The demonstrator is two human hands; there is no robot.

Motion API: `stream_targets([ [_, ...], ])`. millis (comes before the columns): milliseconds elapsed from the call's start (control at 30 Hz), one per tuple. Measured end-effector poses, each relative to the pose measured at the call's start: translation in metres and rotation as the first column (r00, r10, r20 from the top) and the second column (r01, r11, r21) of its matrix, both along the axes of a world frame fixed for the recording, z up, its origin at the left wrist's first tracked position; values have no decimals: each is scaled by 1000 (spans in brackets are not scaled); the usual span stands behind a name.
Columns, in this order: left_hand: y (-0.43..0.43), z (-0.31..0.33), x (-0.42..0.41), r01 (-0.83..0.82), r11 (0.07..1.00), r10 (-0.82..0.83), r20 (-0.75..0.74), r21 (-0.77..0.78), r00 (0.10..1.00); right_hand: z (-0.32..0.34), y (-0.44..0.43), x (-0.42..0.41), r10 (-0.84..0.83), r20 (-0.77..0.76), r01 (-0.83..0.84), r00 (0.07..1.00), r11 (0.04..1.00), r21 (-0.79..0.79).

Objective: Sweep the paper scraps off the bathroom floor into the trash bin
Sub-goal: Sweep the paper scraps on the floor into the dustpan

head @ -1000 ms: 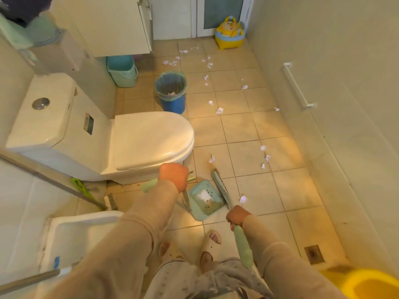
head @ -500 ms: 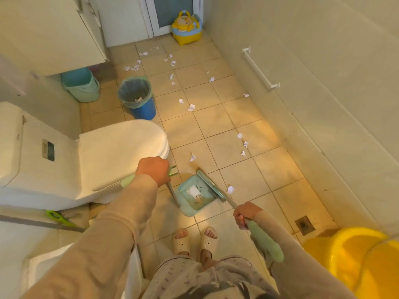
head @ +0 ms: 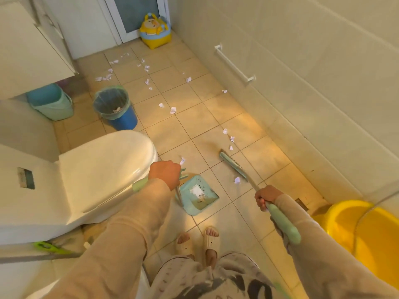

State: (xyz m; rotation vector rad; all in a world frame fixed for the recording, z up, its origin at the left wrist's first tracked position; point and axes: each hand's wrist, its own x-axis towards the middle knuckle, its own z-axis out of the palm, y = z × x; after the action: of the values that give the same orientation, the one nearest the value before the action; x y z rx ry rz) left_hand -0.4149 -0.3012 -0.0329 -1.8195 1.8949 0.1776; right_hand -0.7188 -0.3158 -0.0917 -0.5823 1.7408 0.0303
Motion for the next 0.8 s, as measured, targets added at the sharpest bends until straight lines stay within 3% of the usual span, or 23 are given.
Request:
stream_targets([
  [267,22,-15,16,-26,1000,26,-40,-3,999,-25,19,15,-138,7,136,990,987,86],
  [467,5,-18,8,-25,1000,24,-48,-17,999,-13,40,27,-236,169,209,957,964,163],
  [667,1,-22,17,-41,998,38,-64,-43,997,11,52,14,-442,275,394,854,894,214],
  [800,7,-21,13,-39,999,37,-88,-24,995,10,59,34,-319,225,280,921,941,189],
])
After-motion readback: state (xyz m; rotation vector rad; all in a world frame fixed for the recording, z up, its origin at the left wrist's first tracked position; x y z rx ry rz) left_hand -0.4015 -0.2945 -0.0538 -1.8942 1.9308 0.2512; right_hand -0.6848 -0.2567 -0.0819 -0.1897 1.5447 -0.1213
